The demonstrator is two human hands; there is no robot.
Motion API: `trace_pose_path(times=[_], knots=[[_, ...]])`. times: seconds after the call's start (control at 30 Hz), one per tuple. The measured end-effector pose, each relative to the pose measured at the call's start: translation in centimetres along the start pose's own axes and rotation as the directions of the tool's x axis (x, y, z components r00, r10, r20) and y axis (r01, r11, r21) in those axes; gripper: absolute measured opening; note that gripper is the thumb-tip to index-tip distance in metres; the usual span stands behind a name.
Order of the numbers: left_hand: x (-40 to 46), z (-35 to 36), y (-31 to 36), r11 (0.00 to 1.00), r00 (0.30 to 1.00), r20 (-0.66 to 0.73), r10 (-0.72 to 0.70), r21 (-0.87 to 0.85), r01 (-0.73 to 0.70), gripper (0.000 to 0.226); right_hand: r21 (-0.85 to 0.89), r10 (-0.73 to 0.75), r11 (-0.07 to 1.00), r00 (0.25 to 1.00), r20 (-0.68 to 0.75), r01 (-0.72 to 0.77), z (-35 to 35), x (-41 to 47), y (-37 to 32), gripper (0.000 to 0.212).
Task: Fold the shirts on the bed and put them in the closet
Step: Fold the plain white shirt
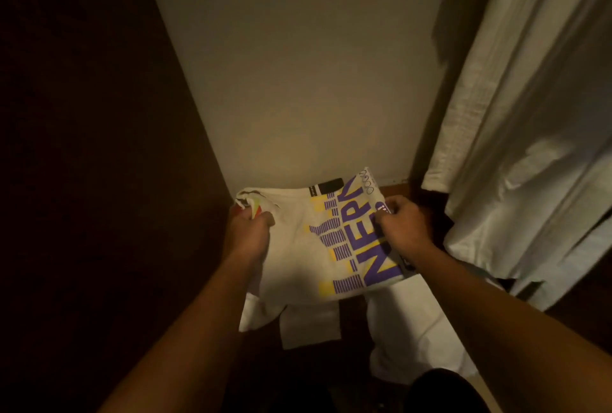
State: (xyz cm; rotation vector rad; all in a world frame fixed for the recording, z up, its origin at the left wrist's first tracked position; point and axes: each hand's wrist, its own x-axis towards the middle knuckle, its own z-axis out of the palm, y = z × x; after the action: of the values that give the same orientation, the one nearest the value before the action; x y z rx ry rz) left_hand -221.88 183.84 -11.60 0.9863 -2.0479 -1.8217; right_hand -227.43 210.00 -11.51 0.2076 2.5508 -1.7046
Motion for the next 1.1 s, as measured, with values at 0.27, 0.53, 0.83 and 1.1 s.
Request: trace_pose_path(times=[0.27,0.53,0.83,1.1], knots=[[4.9,3.8,-7.3,0.994,0.994,0.019,0.103,-0.026,-0.103,0.006,0.065,-0.104,0.992,0.994,-0.021,0.105,3.4,4.5,10.6,0.025],[12.0,2.3,-5.6,0.98,0.982,0.053,0.181,0.074,-0.185,0.019,0.077,-0.129,0.988,0.991,-0.029,0.131,6.6,10.1,9.2,0.031],[19.6,0.9,-2.4,0.98,0.976,0.086,0.199,0.0,-0.199,0.025,0.042,-0.195,0.98,0.98,-0.022,0.196,10.5,15.5,4.9,0.026],[22.9,0.7,-5.8,1.0,0.996,0.081,0.03,0.007,-0.031,0.011,-0.031,-0.151,0.988,0.988,0.022,0.152,13.7,18.4,6.6,0.032]])
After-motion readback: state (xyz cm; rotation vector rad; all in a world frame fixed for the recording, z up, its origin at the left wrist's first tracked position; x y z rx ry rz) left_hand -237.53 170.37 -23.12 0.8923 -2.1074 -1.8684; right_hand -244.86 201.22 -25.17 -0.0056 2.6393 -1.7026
